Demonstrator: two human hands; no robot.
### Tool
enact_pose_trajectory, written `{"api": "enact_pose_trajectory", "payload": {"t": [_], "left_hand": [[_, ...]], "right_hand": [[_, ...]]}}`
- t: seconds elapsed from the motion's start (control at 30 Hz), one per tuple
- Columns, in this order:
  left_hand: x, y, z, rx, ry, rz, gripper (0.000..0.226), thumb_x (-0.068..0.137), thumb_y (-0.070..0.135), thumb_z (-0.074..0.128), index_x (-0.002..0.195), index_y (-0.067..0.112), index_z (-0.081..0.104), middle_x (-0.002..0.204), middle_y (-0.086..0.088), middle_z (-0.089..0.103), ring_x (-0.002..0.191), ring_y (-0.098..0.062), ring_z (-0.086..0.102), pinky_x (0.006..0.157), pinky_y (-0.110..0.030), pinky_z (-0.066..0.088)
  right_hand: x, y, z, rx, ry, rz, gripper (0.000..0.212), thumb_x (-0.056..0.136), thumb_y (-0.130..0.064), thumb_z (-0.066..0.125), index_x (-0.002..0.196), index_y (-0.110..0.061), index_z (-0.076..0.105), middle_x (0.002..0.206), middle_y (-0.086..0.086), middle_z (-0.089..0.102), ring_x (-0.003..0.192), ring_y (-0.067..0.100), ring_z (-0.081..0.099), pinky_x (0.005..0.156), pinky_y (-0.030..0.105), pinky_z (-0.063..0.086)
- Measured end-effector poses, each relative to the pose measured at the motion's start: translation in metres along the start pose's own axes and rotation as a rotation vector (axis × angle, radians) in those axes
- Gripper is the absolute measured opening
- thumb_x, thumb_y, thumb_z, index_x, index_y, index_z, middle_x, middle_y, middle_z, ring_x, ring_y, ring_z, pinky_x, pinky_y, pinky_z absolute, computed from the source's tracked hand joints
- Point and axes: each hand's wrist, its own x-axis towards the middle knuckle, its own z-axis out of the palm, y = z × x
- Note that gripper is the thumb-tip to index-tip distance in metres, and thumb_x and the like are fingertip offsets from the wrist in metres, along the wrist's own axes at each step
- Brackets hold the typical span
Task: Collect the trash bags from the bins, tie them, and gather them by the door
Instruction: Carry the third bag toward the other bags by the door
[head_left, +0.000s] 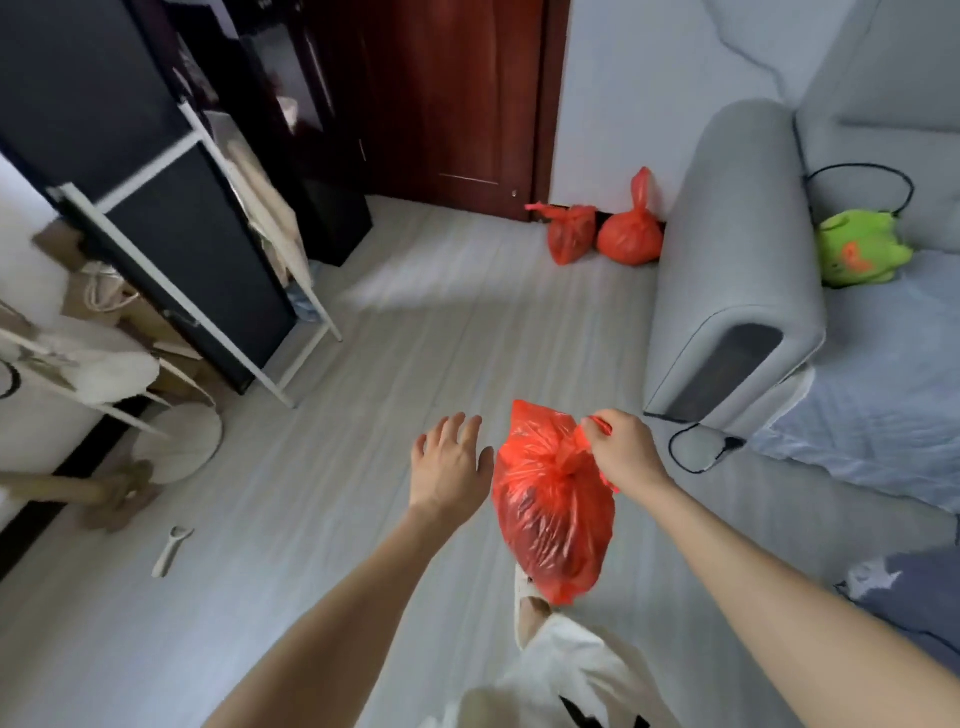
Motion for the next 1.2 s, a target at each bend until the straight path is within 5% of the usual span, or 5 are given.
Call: {"api": "enact_pose_trajectory", "payload": {"t": [0.37,0.53,0.77,1.0,1.2], "left_hand": [[0.324,0.054,-0.085,-0.021,0.019,0.043,0.047,0.095,0.034,0.038,0.139,0.019,0.034,0.144,-0.001,0.038,0.134,-0.023,0.033,0.111,-0.036,0.022],[0.485,0.057,-0.109,-0.018,0.006,0.078,0.044,0.094,0.030,0.040,0.136,0.016,0.038,0.142,-0.005,0.040,0.132,-0.026,0.034,0.107,-0.039,0.027],[0.715,0.074,-0.171,-0.009,0.033,0.214,0.047,0.094,0.030,0.041,0.139,0.016,0.036,0.146,-0.004,0.037,0.137,-0.022,0.030,0.113,-0.037,0.020],[0.921,0.169,-0.217,0.046,0.036,0.409,0.048,0.095,0.028,0.038,0.141,0.017,0.031,0.150,-0.003,0.029,0.140,-0.021,0.022,0.114,-0.038,0.018],[1.080,0.260,-0.199,0.084,0.107,0.451,0.052,0.095,0.023,0.037,0.145,0.017,0.024,0.154,-0.007,0.021,0.144,-0.025,0.013,0.116,-0.043,0.018]], "right_hand": [[0.320,-0.079,-0.065,0.005,0.070,0.089,0.026,0.092,-0.018,0.048,0.092,0.002,0.063,0.096,0.024,0.068,0.090,0.041,0.063,0.076,0.039,0.047],[0.475,-0.092,-0.078,0.067,0.171,0.189,0.022,0.090,-0.012,0.047,0.069,-0.007,0.053,0.072,0.024,0.057,0.072,0.039,0.059,0.070,0.047,0.048],[0.662,-0.147,-0.117,0.160,0.269,0.318,0.032,0.091,-0.010,0.047,0.061,-0.019,0.048,0.079,0.023,0.062,0.078,0.035,0.062,0.072,0.038,0.046],[0.842,-0.168,-0.169,0.193,0.312,0.289,0.024,0.091,-0.009,0.048,0.081,0.007,0.061,0.081,0.025,0.066,0.076,0.036,0.063,0.070,0.037,0.048],[1.010,-0.136,-0.192,0.146,0.258,0.283,0.024,0.088,-0.013,0.047,0.083,0.002,0.064,0.085,0.022,0.069,0.082,0.036,0.063,0.076,0.041,0.048]]}}
